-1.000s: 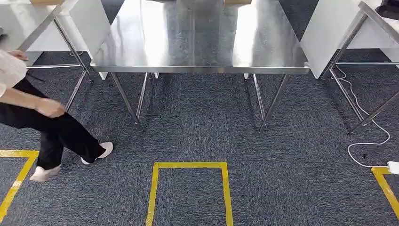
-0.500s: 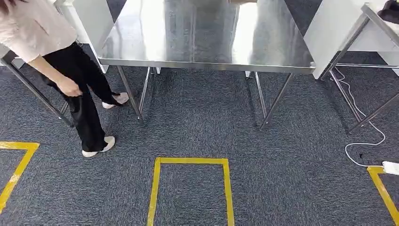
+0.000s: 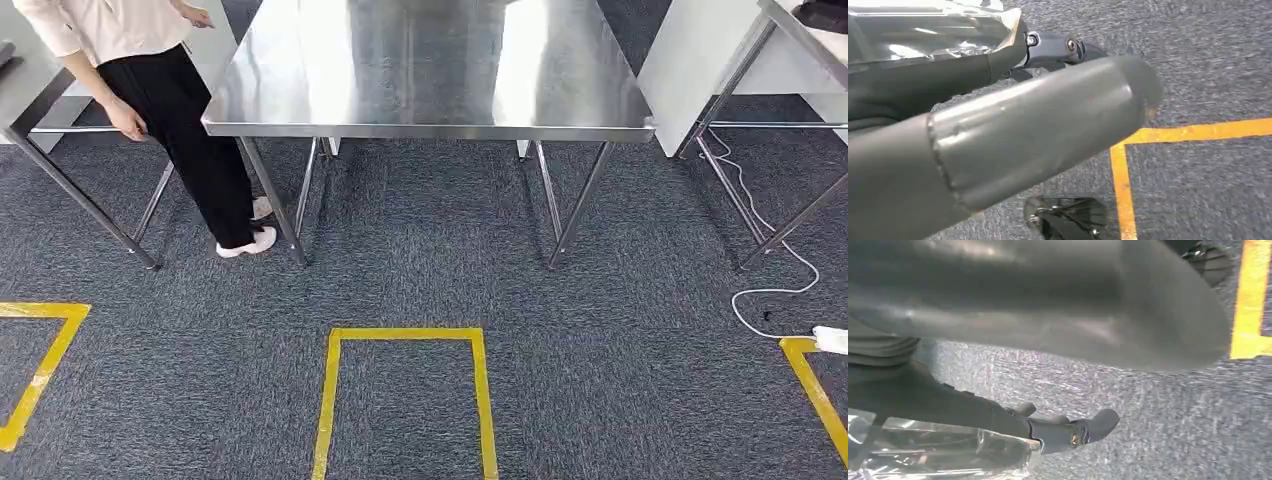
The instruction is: Take the parts from the cabinet and place them on the table.
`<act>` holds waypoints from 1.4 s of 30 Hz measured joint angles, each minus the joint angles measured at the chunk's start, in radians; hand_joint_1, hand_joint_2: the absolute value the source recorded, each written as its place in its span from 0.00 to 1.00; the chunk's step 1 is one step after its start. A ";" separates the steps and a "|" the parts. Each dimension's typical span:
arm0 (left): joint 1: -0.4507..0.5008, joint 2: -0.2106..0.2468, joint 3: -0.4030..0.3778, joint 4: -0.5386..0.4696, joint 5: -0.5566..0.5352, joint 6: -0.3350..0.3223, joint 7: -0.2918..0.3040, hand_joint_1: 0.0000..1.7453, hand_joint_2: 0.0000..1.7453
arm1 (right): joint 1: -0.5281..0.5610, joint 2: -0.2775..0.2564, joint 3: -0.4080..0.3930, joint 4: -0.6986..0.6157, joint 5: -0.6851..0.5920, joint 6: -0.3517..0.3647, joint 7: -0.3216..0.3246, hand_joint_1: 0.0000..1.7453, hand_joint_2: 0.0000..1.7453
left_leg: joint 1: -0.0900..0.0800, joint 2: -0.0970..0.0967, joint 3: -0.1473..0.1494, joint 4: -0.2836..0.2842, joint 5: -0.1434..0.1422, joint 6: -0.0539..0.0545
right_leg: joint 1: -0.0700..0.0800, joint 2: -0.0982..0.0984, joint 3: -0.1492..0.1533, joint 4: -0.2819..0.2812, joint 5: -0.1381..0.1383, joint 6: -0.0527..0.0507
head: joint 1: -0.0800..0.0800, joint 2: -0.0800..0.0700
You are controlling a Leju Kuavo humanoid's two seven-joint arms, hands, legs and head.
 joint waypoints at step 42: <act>-0.005 -0.002 0.000 0.001 -0.005 -0.007 0.006 0.00 0.00 | -0.006 0.003 0.000 -0.001 0.003 -0.012 0.007 0.00 0.00 | 0.006 -0.003 0.136 -0.297 0.143 0.029 | -0.004 0.000 -0.070 0.099 -0.056 0.048 | 0.013 0.000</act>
